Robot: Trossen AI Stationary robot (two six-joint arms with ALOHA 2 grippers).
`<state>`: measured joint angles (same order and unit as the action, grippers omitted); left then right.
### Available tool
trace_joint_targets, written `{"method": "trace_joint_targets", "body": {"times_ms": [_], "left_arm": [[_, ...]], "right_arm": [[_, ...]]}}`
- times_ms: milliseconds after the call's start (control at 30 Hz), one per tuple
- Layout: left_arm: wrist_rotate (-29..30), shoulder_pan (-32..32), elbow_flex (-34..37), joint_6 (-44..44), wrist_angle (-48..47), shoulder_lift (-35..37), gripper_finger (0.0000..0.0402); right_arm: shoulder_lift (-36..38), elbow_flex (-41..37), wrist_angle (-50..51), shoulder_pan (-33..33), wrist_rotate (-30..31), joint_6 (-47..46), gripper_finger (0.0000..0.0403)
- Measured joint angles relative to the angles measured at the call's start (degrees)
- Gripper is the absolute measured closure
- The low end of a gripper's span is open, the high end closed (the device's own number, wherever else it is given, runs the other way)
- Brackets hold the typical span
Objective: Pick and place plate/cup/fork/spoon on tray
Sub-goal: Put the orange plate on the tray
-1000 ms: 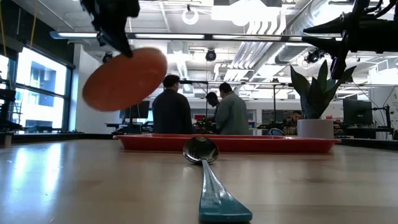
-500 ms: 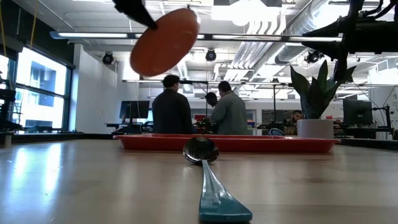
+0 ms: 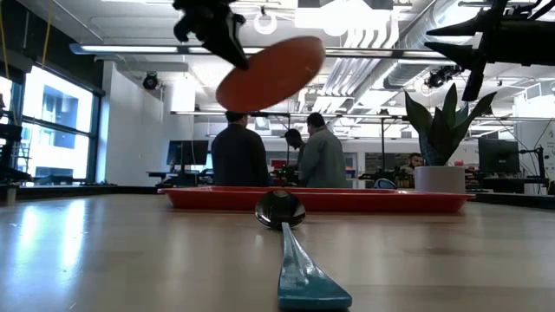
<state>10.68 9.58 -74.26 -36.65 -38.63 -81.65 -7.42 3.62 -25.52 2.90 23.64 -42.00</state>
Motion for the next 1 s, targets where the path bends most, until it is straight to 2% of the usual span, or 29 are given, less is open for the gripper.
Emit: {"method": "trace_joint_targets", "body": {"times_ms": [333,1000], "left_arm": [[-0.04,-2.20,-1.61,-7.91,2.44,-9.05,0.0397],[-0.02,-2.97,-1.99,-7.07,3.29,-23.10,0.0397]], "right_arm": [[-0.01,0.00,-0.02,0.00,-0.02,0.00,0.0336],[-0.02,0.00,0.50,0.00,-0.07,0.00,0.0336]]}}
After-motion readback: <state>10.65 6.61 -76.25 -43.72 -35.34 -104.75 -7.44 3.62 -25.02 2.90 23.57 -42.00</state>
